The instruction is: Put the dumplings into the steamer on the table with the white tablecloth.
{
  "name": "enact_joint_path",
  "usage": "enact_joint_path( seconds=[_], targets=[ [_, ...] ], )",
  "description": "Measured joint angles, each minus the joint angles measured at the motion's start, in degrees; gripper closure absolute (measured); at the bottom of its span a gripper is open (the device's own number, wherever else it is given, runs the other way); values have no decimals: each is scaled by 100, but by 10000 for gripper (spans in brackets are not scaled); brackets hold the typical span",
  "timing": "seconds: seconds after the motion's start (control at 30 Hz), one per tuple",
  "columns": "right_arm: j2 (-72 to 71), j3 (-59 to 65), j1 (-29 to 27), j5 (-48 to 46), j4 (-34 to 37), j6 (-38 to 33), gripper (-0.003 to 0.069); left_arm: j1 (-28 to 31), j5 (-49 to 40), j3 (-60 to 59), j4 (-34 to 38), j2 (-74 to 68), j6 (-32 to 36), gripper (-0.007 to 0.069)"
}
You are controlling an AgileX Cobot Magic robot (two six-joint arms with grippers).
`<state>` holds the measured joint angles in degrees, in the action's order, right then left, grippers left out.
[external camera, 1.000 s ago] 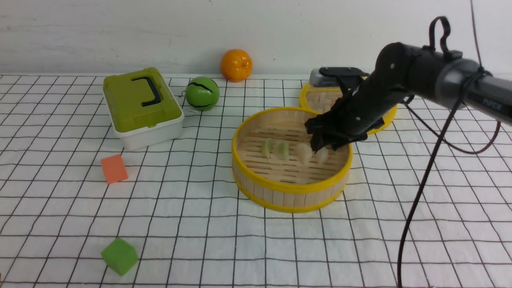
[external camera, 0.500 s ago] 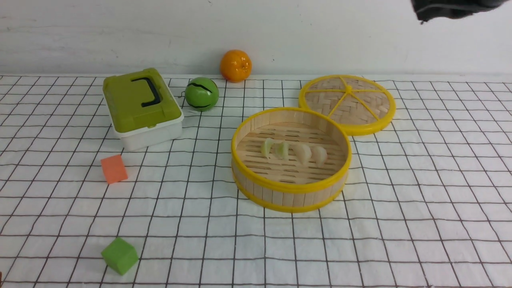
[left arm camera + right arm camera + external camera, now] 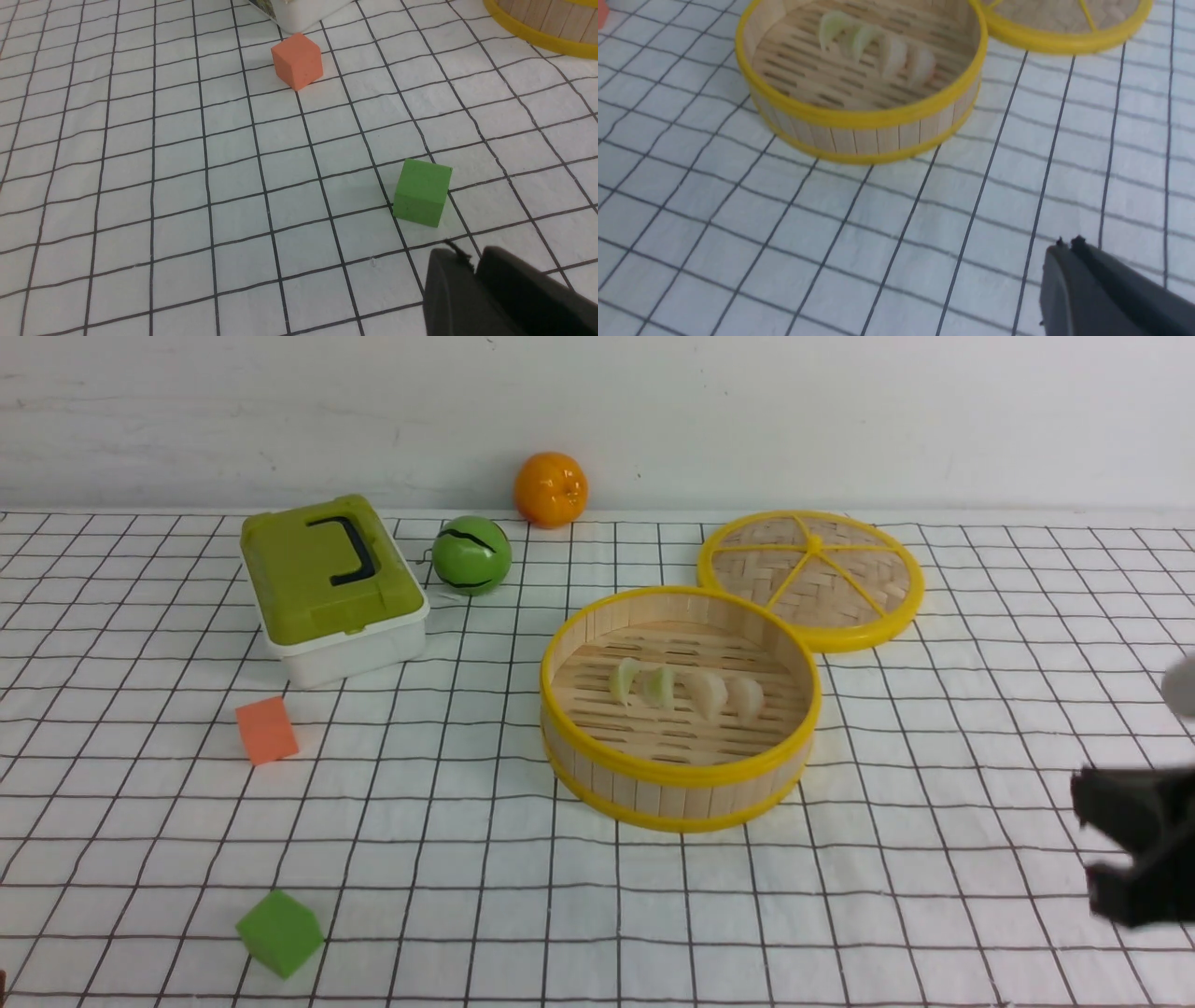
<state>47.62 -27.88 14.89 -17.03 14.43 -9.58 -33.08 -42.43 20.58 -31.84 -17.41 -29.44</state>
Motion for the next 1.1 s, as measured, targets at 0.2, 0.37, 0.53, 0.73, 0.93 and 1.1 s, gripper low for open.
enact_joint_path(
  seconds=[0.2,0.37,0.53,0.73,0.93,1.1],
  targets=[
    [-415,1085,-18,175,379,6,673,0,0,0,0,0,0,545],
    [-879,1491,-49,292,-100,1,671,0,6,0,0,0,0,538],
    [-1996,2015,-253,1088,-610,7,671,0,0,0,0,0,0,532],
    [-3848,2880,-580,1611,-733,158,671,0,1,0,0,0,0,531],
    [-4817,2942,-761,281,-892,792,669,0,10,0,7,0,0,531],
    [-4817,2917,-767,-417,-1036,1499,666,0,15,0,7,0,0,530]
  ],
)
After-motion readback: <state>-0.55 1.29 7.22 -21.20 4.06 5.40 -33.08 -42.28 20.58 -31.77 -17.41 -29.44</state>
